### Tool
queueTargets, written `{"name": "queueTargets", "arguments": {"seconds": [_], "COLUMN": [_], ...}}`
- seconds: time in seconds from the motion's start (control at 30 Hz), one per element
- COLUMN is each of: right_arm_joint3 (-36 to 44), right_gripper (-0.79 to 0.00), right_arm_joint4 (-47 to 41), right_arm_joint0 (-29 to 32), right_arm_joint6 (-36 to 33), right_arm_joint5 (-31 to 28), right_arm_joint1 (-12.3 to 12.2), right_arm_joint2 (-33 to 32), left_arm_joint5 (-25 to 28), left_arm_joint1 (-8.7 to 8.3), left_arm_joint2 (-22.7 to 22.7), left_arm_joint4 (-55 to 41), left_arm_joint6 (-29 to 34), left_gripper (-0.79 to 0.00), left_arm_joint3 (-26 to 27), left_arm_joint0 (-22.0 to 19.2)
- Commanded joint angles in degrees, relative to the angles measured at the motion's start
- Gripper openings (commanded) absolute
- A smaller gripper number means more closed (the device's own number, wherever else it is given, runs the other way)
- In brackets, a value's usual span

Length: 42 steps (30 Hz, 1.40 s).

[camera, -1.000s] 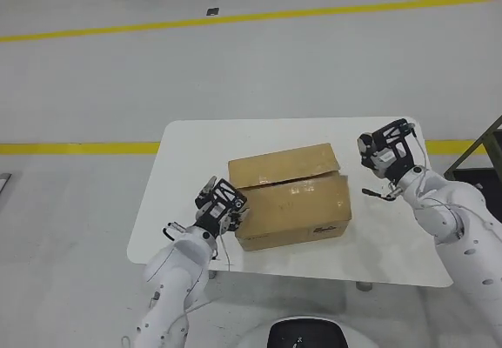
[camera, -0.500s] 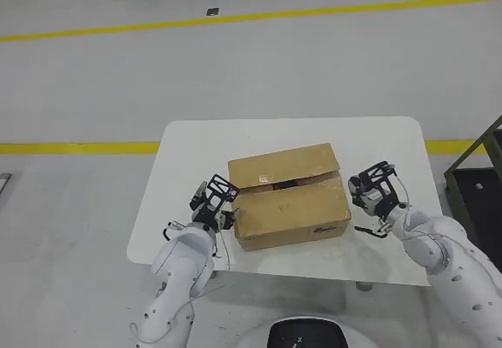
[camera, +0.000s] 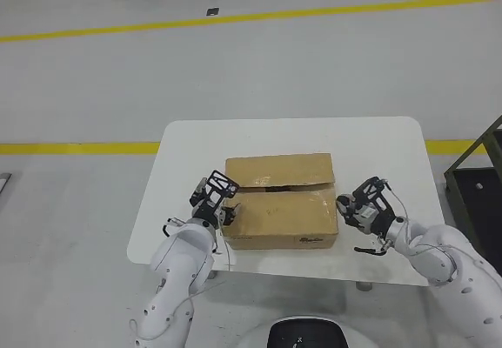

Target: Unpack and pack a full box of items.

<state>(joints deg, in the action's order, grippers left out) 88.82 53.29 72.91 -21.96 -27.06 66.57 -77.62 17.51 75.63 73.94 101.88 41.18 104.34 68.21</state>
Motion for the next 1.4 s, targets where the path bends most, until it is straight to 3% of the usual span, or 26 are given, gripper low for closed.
{"name": "queueTargets", "arguments": {"seconds": [0.0,0.23,0.37,0.63,0.83,1.13,1.37], "right_arm_joint3": [1.0,8.4,8.9,0.6,-7.7,-13.9,-14.0], "right_gripper": [-0.785,-0.785,-0.785,-0.785,-0.785,-0.785,-0.785], "right_arm_joint4": [1.7,7.5,8.8,15.5,16.1,13.5,13.5], "right_arm_joint0": [0.2,0.2,-4.0,-13.3,-17.4,-19.3,-19.7], "right_arm_joint6": [0.6,3.6,3.7,8.1,9.7,9.6,9.5], "right_arm_joint5": [1.3,5.7,6.9,13.3,16.7,18.5,18.9], "right_arm_joint1": [-0.3,-0.8,-0.3,2.3,4.3,6.0,6.4], "right_arm_joint2": [-1.5,-5.0,-1.5,12.0,18.6,21.6,21.6], "left_arm_joint5": [-0.1,-0.5,-0.6,-1.9,-2.0,-1.9,-5.1], "left_arm_joint1": [0.0,-0.1,-0.11,-0.05,-0.09,-0.18,-0.45], "left_arm_joint2": [0.1,0.5,0.1,-0.2,0.3,0.6,3.7], "left_arm_joint4": [-0.1,0.5,1.2,2.2,2.1,2.8,3.8], "left_arm_joint6": [0.1,0.3,-0.3,0.5,0.8,1.0,0.7], "left_gripper": [0.0,0.0,0.0,0.0,0.0,0.0,0.0], "left_arm_joint3": [0.3,0.3,0.2,-0.2,0.3,1.2,5.6], "left_arm_joint0": [0.0,0.5,0.6,0.7,1.1,2.0,4.7]}}
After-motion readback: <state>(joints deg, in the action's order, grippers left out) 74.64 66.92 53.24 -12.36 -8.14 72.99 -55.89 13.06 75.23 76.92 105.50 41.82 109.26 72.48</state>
